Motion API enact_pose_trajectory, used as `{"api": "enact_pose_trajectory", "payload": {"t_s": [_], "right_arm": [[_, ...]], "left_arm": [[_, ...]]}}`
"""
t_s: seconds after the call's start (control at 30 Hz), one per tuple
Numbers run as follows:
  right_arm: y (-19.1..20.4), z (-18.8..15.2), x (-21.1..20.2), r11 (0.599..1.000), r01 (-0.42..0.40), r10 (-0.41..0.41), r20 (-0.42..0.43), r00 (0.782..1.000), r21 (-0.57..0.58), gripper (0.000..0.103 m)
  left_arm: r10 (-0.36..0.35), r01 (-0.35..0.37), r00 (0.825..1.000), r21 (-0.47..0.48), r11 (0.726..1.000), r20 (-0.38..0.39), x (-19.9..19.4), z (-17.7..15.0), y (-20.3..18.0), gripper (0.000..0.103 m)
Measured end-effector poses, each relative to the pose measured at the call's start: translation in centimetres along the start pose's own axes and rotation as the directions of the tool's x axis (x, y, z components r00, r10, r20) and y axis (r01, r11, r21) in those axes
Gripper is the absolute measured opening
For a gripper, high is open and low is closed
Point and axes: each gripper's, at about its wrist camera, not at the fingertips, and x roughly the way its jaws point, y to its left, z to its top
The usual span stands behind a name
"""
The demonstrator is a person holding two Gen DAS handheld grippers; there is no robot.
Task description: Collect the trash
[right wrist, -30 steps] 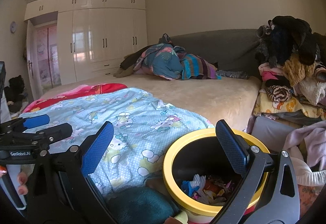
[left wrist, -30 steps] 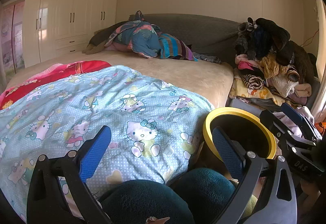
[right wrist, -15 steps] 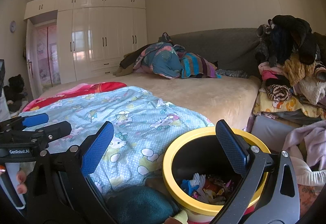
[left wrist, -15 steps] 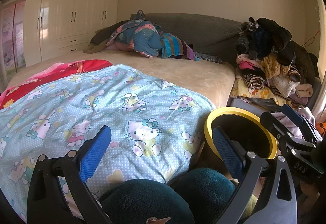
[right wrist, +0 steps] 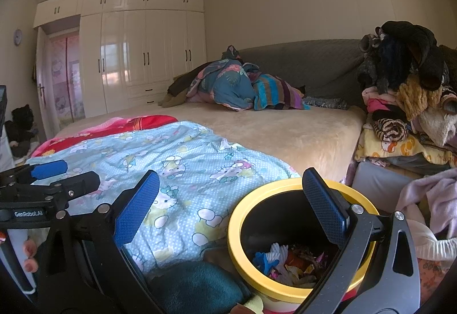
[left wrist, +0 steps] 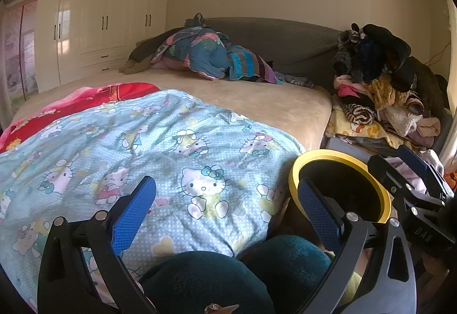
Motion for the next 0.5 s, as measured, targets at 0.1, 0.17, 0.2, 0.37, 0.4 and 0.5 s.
{"api": "enact_pose_trajectory", "payload": {"t_s": [0.1, 0.17, 0.2, 0.37, 0.4, 0.5], "right_arm": [[0.4, 0.6, 0.7, 1.0, -0.02, 0.02, -0.009, 1.0, -0.004, 0.092], [1.5, 1.6, 1.9, 0.998, -0.061, 0.061, -0.023, 0.998, -0.006, 0.092], [2.4, 2.4, 2.6, 0.996, -0.091, 0.091, -0.028, 0.995, 0.003, 0.092], [11.5, 6.1, 9.3, 0.949, -0.314, 0.316, -0.183, 0.931, 0.038, 0.092], [14.4, 6.3, 11.0, 0.933, -0.357, 0.356, -0.24, 0.903, 0.04, 0.092], [24.4, 4.8, 16.4, 0.882, -0.469, 0.444, -0.429, 0.787, 0.053, 0.092]], "left_arm": [[0.007, -0.007, 1.0, -0.051, 0.999, -0.011, 0.1, -0.1, 1.2, 0.097], [0.031, -0.032, 0.999, -0.1, 0.994, -0.016, 0.1, 0.2, 2.9, 0.097], [0.055, -0.057, 0.998, -0.14, 0.989, -0.019, 0.0, 0.5, 4.6, 0.097], [0.322, -0.333, 0.943, -0.294, 0.896, -0.086, -1.0, 0.5, 16.5, 0.097], [0.414, -0.438, 0.899, -0.333, 0.835, -0.145, -1.3, -0.4, 20.8, 0.097], [0.58, -0.651, 0.759, -0.387, 0.653, -0.296, -2.4, -3.3, 29.6, 0.097]]}}
